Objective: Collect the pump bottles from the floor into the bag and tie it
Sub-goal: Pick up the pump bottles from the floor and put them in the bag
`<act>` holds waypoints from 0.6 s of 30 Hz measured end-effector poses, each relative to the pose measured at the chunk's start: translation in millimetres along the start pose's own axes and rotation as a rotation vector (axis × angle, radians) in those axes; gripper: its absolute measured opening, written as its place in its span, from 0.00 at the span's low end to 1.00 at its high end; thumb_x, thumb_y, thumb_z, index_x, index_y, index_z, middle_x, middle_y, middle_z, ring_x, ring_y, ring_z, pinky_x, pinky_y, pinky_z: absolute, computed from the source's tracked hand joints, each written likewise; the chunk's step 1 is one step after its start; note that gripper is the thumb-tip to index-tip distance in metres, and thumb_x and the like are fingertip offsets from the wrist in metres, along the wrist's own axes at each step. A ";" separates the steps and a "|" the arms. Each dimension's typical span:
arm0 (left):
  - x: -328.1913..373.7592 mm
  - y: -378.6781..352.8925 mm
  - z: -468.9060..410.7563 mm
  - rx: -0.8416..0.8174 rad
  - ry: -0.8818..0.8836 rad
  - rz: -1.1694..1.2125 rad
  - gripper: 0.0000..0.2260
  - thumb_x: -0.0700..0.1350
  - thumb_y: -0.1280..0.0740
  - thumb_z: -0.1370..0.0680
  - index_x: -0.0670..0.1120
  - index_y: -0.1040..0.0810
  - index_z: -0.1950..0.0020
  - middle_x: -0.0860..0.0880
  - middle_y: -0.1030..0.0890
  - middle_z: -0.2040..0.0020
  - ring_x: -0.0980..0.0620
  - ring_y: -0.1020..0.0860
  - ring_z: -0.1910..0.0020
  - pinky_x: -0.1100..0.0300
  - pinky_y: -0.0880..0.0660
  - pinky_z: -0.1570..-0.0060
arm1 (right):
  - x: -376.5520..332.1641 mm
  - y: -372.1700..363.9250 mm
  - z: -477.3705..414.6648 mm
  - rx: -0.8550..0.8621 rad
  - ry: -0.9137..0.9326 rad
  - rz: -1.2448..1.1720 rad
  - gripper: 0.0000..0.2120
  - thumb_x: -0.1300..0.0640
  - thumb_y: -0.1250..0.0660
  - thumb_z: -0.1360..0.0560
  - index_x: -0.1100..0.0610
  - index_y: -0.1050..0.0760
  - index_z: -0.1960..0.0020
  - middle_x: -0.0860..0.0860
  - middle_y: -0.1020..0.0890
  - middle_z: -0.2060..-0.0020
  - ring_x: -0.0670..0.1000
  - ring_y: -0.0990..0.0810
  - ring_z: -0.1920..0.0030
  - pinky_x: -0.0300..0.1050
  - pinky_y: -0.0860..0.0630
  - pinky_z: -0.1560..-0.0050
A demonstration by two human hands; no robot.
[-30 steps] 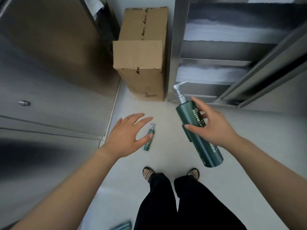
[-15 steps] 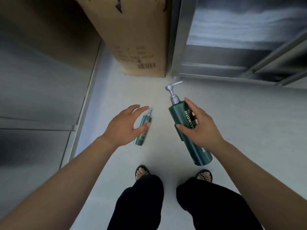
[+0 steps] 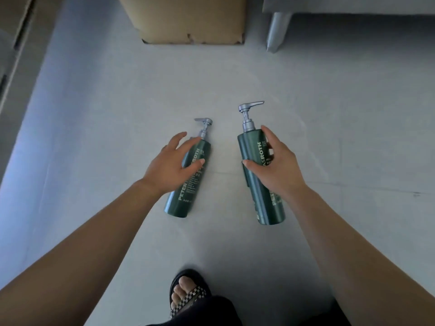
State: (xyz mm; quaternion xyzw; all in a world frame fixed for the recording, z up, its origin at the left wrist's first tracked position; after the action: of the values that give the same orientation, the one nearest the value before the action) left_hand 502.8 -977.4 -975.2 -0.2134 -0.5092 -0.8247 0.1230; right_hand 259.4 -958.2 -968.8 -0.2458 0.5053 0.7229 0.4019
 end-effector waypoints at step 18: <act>-17.1 -58.2 2.9 0.059 0.021 -0.033 0.33 0.57 0.38 0.24 0.59 0.52 0.24 0.45 0.36 0.29 0.39 0.26 0.41 0.48 0.26 0.49 | 67.5 -21.1 13.0 0.003 -0.116 0.032 0.41 0.45 0.29 0.31 0.42 0.49 0.26 0.44 0.34 0.47 0.43 0.32 0.50 0.41 0.34 0.51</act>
State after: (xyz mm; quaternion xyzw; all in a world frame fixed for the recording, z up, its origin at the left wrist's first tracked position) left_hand 494.1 -948.8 -1028.0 -0.1925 -0.5353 -0.8135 0.1208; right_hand 240.1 -920.2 -1026.7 -0.1948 0.4862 0.7415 0.4192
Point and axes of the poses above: each hand's wrist, its own z-axis away from the middle knuckle, its own y-axis out of the back of the hand, x = y × z, the point moved 5 cm from there along -z, towards the middle knuckle
